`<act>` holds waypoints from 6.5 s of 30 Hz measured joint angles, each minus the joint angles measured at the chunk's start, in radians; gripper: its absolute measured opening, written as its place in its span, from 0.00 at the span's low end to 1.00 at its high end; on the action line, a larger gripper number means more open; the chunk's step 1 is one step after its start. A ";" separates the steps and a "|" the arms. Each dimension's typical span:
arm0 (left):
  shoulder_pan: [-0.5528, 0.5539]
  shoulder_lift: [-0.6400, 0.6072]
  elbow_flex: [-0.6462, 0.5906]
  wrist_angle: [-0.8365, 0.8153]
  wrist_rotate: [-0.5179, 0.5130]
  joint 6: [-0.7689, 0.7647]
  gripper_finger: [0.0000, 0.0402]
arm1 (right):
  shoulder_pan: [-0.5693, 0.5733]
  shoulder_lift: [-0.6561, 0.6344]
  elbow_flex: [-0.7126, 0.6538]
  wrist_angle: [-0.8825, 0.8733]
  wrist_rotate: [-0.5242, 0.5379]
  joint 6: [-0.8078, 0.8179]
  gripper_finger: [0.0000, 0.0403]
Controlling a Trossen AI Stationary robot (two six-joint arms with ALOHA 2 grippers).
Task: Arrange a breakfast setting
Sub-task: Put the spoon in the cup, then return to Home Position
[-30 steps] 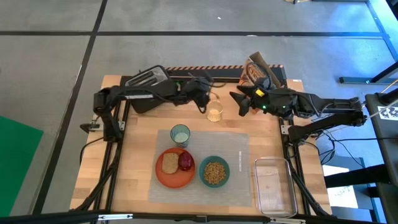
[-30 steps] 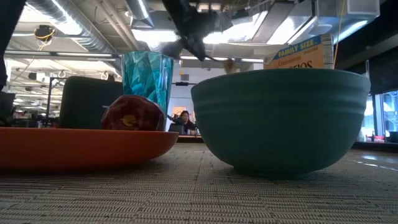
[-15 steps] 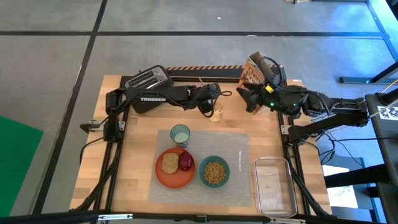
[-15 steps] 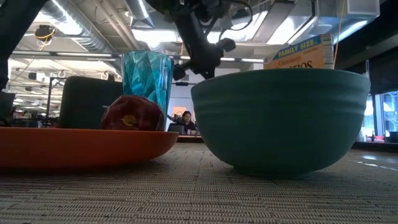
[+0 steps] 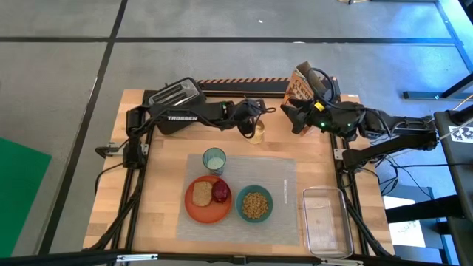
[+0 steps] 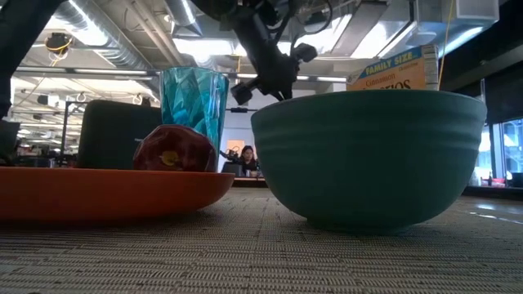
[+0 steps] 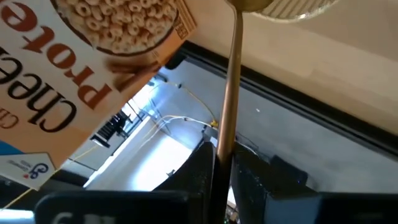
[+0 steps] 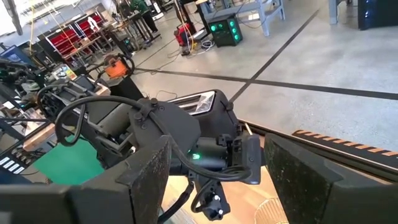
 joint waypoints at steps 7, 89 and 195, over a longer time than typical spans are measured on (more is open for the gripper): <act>-0.024 0.000 0.000 0.002 0.008 -0.048 0.14 | 0.000 0.000 0.000 0.000 -0.009 0.000 0.62; -0.290 -1.164 -0.920 0.607 0.679 -1.871 0.00 | 0.180 -0.034 -0.086 0.220 -0.406 -0.424 0.00; -0.266 -1.953 -1.631 0.432 0.714 -1.888 0.00 | -0.143 -1.053 -1.276 0.622 -0.663 -0.351 0.00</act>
